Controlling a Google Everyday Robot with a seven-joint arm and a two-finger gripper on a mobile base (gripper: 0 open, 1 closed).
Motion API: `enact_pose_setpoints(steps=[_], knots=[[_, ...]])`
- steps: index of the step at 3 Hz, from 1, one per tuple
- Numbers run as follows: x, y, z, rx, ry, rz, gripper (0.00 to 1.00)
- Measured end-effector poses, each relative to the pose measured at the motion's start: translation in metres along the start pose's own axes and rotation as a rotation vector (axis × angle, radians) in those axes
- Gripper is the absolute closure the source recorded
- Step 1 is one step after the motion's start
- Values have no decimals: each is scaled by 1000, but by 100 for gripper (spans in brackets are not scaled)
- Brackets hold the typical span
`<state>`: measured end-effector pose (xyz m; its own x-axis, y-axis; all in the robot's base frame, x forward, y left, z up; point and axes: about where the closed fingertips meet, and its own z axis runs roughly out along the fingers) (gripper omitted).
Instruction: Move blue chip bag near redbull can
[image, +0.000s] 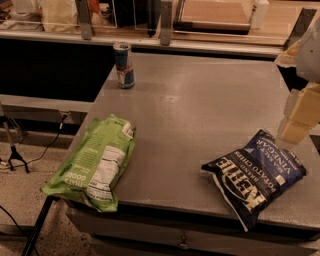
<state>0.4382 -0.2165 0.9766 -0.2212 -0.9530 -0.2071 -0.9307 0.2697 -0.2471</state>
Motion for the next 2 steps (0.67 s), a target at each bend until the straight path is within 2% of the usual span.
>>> enact_pose_setpoints(steps=[1, 2], knots=[[0, -1, 1, 1, -1, -4, 0], [5, -6, 14, 9, -14, -43, 0]])
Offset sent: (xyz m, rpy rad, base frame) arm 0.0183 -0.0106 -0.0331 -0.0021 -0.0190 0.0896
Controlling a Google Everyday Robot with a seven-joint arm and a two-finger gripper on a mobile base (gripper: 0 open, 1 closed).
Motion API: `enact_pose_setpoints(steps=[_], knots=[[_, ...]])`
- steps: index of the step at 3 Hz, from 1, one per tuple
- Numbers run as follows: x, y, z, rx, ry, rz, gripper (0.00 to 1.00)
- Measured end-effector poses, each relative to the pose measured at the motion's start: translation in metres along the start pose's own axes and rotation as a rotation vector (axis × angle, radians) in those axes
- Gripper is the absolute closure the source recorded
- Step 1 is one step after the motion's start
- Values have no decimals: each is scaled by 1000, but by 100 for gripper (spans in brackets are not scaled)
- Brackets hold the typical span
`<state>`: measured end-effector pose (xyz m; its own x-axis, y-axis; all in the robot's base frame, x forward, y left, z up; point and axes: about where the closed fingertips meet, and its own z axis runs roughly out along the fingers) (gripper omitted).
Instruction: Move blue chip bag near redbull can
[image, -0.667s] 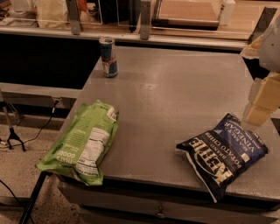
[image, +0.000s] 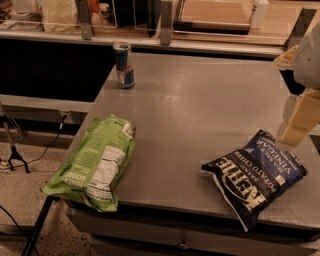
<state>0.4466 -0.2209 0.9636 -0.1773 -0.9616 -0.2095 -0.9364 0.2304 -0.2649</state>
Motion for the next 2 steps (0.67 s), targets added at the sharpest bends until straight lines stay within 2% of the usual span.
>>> enact_pose_setpoints(steps=[1, 2], knots=[[10, 5, 30, -6, -42, -65, 0], [24, 7, 66, -27, -49, -191, 0]])
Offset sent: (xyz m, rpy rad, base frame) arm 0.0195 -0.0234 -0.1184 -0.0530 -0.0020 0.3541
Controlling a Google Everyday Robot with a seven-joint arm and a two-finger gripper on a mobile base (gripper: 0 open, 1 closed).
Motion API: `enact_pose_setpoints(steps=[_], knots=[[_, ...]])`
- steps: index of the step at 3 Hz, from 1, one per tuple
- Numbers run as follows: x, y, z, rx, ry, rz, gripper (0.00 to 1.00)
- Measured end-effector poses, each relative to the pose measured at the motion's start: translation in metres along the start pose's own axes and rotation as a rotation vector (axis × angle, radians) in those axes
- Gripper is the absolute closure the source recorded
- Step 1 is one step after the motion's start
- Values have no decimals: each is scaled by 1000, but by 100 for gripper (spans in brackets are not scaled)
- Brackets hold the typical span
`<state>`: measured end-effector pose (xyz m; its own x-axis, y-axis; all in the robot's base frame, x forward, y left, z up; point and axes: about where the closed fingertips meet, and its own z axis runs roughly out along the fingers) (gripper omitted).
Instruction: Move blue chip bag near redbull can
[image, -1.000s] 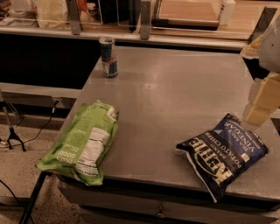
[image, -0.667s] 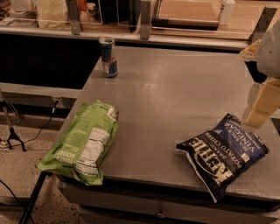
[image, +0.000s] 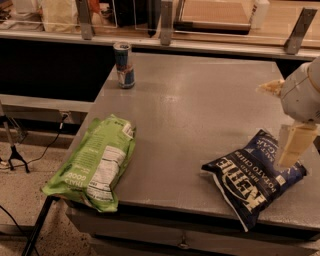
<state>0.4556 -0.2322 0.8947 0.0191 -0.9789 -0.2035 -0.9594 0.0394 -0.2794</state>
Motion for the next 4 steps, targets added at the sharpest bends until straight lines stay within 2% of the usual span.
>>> enact_pose_setpoints(steps=[1, 3, 4], knots=[[14, -1, 22, -32, 17, -81, 0], [28, 4, 41, -145, 33, -180, 0], [28, 6, 41, -150, 33, -184, 17]])
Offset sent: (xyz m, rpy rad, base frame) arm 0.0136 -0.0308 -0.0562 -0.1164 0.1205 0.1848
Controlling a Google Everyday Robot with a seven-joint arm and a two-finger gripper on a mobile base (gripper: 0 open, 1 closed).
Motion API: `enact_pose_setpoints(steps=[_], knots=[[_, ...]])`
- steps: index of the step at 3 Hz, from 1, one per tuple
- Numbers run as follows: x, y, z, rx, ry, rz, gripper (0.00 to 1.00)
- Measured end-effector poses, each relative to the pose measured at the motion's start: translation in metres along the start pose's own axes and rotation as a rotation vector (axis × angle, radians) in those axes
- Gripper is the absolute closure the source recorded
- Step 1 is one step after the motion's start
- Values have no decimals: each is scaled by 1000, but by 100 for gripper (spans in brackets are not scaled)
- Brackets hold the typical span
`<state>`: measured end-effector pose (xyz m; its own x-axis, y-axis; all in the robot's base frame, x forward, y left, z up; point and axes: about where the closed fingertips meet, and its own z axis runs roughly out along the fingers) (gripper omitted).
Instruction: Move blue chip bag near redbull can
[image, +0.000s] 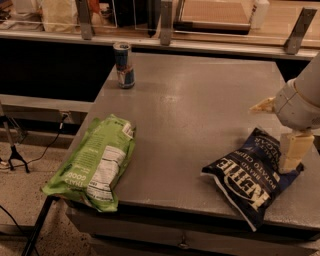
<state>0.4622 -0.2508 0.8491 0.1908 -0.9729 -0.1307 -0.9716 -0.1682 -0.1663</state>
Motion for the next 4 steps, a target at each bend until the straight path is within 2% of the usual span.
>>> enact_pose_setpoints(steps=[2, 3, 4], knots=[[-1, 0, 0, 2, 1, -2, 64], [-2, 0, 0, 4, 1, -4, 95], [-3, -1, -4, 4, 1, -4, 100]])
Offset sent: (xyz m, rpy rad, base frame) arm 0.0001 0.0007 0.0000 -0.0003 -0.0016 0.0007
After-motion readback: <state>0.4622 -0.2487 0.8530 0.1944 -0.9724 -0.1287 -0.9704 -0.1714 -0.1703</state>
